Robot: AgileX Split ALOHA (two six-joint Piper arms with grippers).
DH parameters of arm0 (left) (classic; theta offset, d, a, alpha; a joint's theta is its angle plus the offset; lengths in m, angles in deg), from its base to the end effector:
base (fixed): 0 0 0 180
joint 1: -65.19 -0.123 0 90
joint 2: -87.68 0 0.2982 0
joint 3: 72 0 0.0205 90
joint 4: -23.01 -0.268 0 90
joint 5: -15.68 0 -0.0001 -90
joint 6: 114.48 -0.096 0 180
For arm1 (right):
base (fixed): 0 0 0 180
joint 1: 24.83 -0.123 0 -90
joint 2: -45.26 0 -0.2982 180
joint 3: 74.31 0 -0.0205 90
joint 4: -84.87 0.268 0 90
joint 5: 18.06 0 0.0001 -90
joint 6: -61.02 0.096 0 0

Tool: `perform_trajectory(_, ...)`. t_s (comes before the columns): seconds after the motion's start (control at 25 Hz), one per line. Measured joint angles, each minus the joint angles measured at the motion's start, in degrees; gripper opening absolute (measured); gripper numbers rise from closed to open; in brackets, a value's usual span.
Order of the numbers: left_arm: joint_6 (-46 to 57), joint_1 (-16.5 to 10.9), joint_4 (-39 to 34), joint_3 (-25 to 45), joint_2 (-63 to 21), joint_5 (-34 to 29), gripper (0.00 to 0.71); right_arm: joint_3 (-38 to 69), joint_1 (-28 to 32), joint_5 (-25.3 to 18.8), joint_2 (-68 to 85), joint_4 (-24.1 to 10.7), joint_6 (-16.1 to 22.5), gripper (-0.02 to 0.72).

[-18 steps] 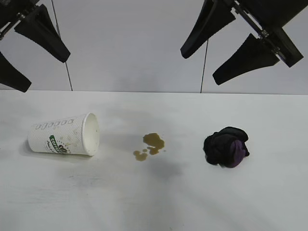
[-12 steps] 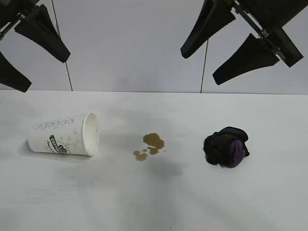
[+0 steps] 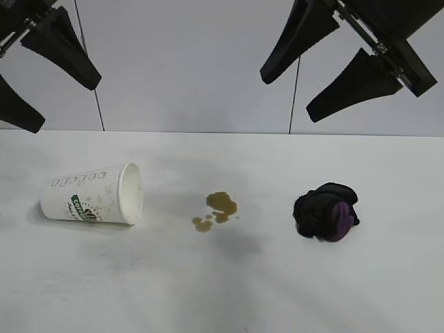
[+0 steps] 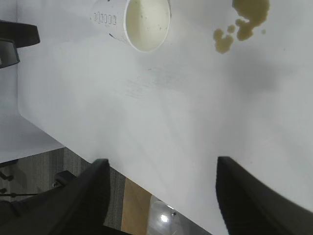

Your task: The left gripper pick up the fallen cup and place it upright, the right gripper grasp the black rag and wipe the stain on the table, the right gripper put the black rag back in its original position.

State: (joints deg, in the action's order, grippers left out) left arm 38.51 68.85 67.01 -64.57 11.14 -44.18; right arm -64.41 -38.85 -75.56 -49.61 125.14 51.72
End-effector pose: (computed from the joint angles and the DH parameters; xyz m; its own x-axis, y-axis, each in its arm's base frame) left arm 0.3464 -0.0800 0.2636 -0.9441 0.0764 -0.3206 0.2553 0.7846 -0.5650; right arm 0.3014 0.1292 0.2987 -0.9599 -0.0135 -0.2800 -0.1825 0.7884 0.5875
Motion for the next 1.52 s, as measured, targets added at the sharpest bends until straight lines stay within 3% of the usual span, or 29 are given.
perform_trajectory(0.28,-1.1,0.0,0.0,-0.7,0.0,-0.8,0.695,0.0,0.0,0.0,0.0,0.0,0.0,0.430)
perform_trajectory(0.48,-16.9,0.8,-1.2,-7.4,0.0,-5.4,0.695,0.0,0.0,0.0,0.0,0.0,0.0,0.430)
perform_trajectory(0.68,-43.6,6.5,-5.4,-15.6,0.0,-6.6,0.626,0.0,0.0,0.0,0.0,0.1,0.0,0.430)
perform_trajectory(0.84,-56.5,11.4,-6.2,-17.0,0.0,-6.6,0.601,0.0,0.0,0.0,0.0,0.1,0.0,0.430)
perform_trajectory(1.04,-54.1,15.8,-13.5,-17.0,1.5,-1.5,0.636,0.0,0.0,0.0,0.0,0.1,0.0,0.430)
perform_trajectory(1.28,-48.0,21.2,-30.3,-16.9,6.8,-0.8,0.689,0.0,0.0,0.0,0.0,0.1,0.0,0.430)
perform_trajectory(1.52,-47.7,23.3,-35.9,-16.9,10.7,-0.1,0.693,0.0,0.0,0.0,0.0,0.1,0.0,0.430)
